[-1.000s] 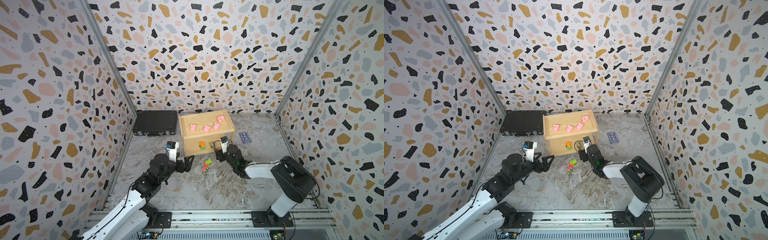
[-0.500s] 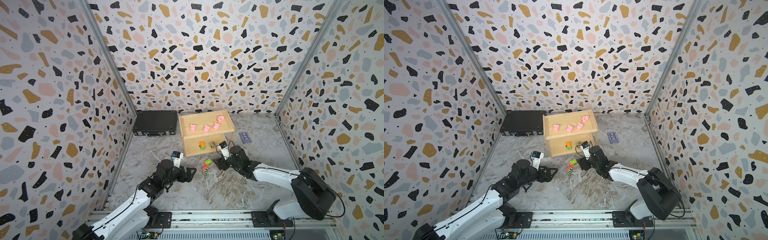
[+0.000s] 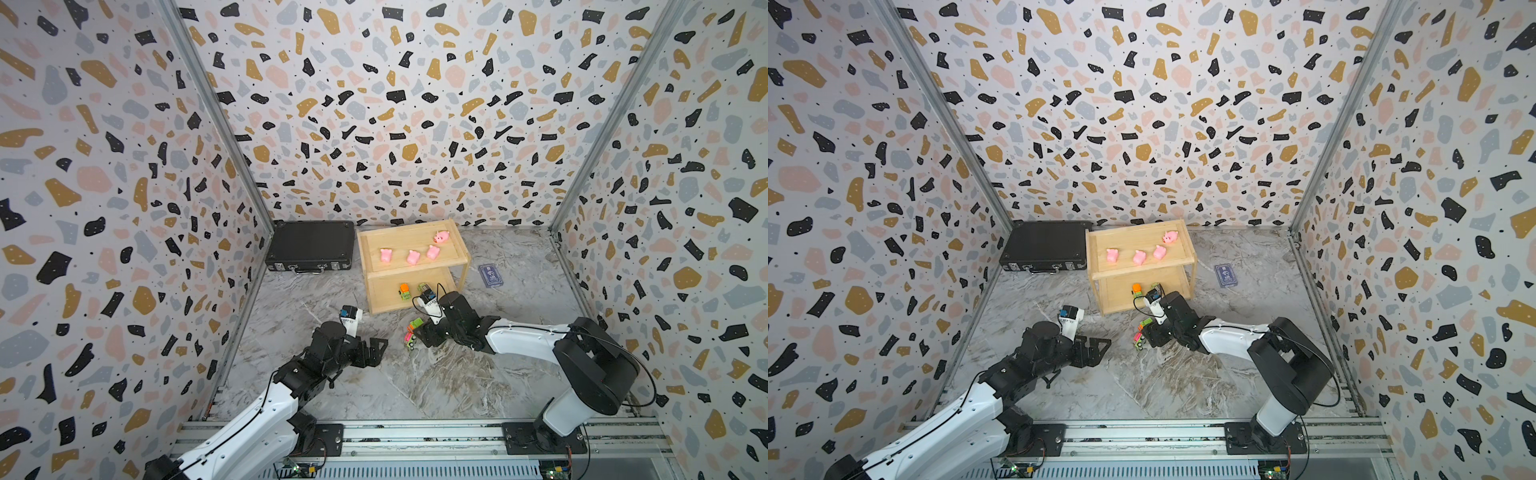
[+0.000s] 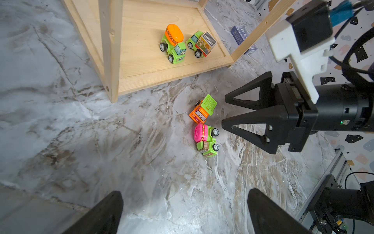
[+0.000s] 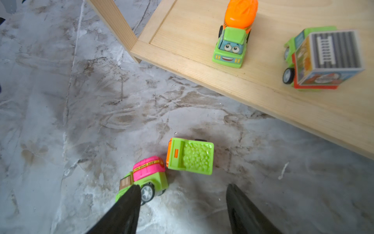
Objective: Organize plastic toys on shelves
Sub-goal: Pick up the plastic toy at the center of the board.
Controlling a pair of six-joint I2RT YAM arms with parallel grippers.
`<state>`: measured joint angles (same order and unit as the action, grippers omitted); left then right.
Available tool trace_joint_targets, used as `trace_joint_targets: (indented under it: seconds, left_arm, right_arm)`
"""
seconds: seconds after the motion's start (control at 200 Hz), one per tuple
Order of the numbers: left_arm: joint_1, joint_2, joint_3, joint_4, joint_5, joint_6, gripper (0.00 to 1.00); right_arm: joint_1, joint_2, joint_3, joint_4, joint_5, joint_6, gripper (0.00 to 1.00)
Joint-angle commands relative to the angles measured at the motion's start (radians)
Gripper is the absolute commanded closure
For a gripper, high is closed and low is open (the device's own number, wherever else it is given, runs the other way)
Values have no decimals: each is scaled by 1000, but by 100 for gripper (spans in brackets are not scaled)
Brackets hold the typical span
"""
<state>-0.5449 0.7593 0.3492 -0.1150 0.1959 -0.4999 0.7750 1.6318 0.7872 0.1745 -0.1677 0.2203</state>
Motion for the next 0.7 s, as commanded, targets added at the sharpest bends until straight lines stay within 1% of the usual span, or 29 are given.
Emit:
trace_joint_targets:
  seconds: [0.0,0.36,0.696]
  left_arm:
    - [3,-8,11,0,-12,21,1]
    - [3,-6,13,1,-7,23,0]
    - [3,-5,14,3,-9,24,0]
  right_arm:
    - [12,23,46,-14,12,11,30]
    - [27,117,109,-22,119,43,33]
    - [29,178,137,-31,126,55,47]
